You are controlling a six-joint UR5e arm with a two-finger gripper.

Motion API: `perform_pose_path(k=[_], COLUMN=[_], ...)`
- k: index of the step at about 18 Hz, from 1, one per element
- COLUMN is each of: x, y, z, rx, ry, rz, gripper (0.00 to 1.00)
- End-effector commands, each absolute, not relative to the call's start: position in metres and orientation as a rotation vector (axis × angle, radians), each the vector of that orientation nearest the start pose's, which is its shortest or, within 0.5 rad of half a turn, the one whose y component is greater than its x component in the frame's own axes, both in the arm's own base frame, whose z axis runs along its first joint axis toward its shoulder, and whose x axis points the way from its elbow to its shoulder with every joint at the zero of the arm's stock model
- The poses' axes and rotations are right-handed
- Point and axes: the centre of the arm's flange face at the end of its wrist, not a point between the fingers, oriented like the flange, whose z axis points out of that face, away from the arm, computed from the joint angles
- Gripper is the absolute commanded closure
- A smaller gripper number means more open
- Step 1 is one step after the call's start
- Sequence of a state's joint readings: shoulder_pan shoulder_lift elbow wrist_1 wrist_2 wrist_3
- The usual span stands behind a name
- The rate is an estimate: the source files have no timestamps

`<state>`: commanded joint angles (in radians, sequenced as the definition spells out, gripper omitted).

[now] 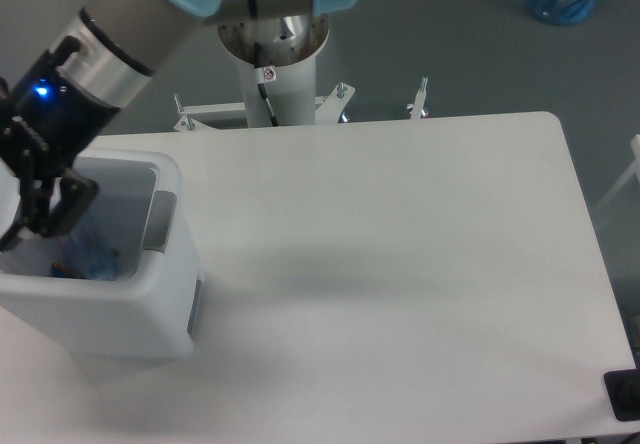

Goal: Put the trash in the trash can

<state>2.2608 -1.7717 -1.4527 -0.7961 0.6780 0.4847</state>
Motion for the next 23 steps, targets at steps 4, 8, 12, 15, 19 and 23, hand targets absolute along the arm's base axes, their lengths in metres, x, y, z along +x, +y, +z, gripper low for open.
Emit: perform_pose_path(k=[4,8,12,15,19,23], x=[-0.295,-0.349,-0.386,-0.412,-0.434,-0.448], y=[0.558,0.525,0.497,0.474,0.456,0.441], z=[0.553,0.510,0.476,0.443,0.399,0.374], rx=[-2.133,-2.257,-2.416,-2.547,-2.679,-2.856], ry=[0.021,0.020,-0.030,0.001,0.131,0.227], rz=[-0.266,-0.056,0.134,0.259,0.325,0.447], gripper=[0.00,0.00,0.00,0.00,0.00,0.00])
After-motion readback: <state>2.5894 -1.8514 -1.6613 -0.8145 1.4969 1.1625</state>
